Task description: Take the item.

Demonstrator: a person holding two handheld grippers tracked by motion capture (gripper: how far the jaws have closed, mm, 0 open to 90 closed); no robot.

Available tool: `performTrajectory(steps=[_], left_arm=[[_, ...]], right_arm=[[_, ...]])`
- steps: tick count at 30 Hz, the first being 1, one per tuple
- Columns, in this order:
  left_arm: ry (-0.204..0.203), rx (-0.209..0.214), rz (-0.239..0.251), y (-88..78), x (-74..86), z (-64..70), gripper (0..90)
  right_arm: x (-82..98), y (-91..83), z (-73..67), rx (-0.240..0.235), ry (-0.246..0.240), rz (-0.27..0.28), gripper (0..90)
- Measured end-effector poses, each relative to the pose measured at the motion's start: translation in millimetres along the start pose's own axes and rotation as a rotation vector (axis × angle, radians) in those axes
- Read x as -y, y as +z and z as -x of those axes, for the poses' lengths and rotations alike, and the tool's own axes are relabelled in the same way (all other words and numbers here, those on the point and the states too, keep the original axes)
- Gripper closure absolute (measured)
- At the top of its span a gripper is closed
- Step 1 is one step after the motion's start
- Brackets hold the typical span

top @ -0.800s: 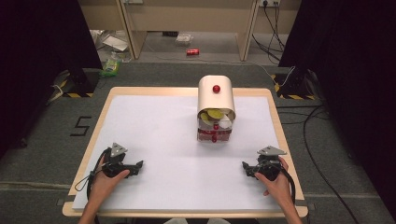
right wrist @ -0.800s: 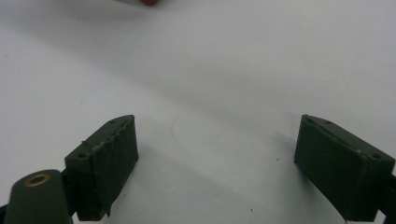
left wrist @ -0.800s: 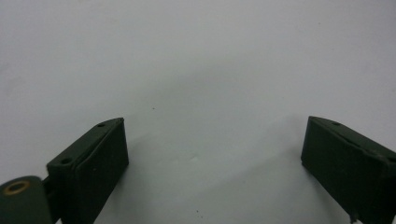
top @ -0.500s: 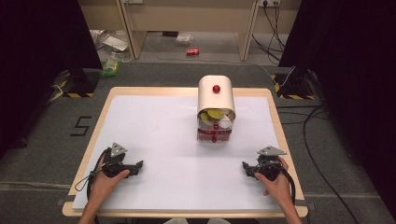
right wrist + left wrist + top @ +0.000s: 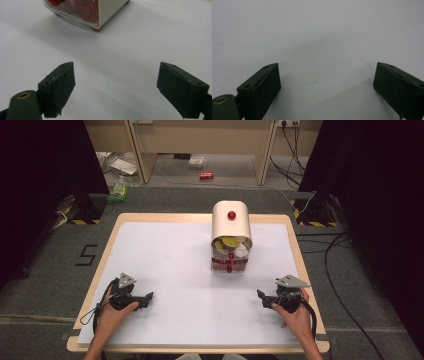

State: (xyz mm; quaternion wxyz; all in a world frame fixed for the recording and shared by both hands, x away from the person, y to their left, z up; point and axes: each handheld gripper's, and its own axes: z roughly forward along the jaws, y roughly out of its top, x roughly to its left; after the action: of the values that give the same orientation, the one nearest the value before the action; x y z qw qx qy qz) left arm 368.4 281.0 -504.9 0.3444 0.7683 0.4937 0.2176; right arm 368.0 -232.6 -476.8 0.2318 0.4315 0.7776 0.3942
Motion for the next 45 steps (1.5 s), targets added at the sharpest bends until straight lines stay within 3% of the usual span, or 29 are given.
performTrajectory(steps=[13, 23, 31, 45], left_arm=[[0.000, 0.000, 0.000, 0.0, 0.0, 0.0, 6.6], [0.000, 0.000, 0.000, 0.0, 0.0, 0.0, 6.6], [-0.001, 0.000, 0.000, 0.0, 0.0, 0.0, 6.6], [0.000, 0.001, 0.000, 0.0, 0.0, 0.0, 6.6]], right_arm=[[-32.2, -5.3, -19.2, -0.053, -0.035, 0.057, 17.9], [-60.8, -5.6, -40.0, -0.102, -0.089, 0.090, 19.4], [-91.1, -12.4, -55.4, -0.140, -0.119, 0.150, 20.5], [-116.7, -14.5, -65.4, -0.142, -0.143, 0.192, 21.1]])
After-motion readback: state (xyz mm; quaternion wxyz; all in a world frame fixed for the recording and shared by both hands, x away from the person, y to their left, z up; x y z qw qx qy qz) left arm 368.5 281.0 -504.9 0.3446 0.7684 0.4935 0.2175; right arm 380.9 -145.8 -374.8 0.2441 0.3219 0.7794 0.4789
